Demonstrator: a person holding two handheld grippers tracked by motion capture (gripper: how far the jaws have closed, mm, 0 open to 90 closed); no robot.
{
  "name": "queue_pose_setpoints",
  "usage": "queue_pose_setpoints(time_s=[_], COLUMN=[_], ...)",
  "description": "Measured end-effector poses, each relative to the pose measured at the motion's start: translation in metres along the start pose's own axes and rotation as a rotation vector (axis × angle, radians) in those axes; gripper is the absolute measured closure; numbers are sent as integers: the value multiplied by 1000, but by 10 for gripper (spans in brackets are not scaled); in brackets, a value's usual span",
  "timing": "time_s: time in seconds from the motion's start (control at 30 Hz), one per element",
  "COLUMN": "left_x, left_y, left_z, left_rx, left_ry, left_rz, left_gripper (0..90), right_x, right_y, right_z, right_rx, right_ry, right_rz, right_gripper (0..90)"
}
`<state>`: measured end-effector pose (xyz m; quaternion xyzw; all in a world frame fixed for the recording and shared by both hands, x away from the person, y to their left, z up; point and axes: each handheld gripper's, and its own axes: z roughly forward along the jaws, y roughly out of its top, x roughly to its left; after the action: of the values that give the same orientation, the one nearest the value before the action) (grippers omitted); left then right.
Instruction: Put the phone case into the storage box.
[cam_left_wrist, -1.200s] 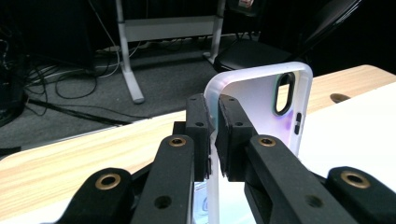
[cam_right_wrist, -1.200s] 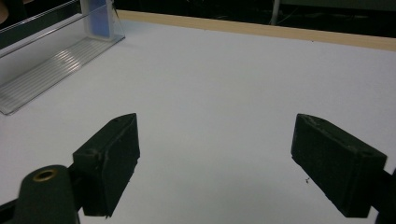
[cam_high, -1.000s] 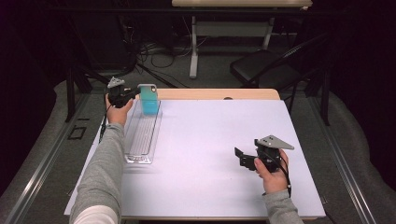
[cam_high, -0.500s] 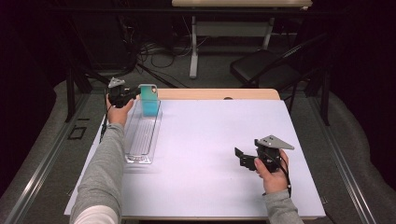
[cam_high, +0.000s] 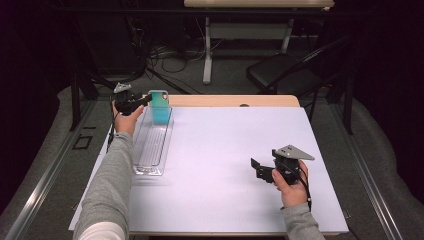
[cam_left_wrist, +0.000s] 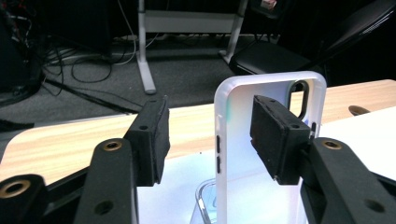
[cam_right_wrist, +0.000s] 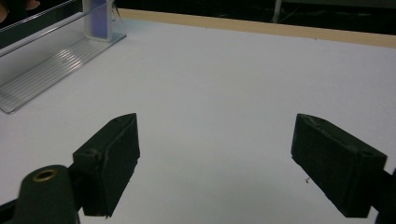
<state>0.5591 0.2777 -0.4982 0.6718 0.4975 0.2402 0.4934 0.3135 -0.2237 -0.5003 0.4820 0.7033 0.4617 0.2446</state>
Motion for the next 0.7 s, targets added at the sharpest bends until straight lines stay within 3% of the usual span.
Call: queue_pose_setpoints(time_s=[0.43,0.57,0.7], left_x=[-4,-3,-2], left_y=[4,5,6], left_z=[-7,-10,-12], left_rx=[38,53,76], left_ry=[51,49,58], left_rz=[-6,-44,-55], left_gripper=[458,435,421], right_x=[1,1,0], right_y=[0,0,0], right_z=[1,1,1], right_rx=[5,4,0], right_ry=[6,7,8], right_rz=[3,3,0], right_gripper=[150,150,150])
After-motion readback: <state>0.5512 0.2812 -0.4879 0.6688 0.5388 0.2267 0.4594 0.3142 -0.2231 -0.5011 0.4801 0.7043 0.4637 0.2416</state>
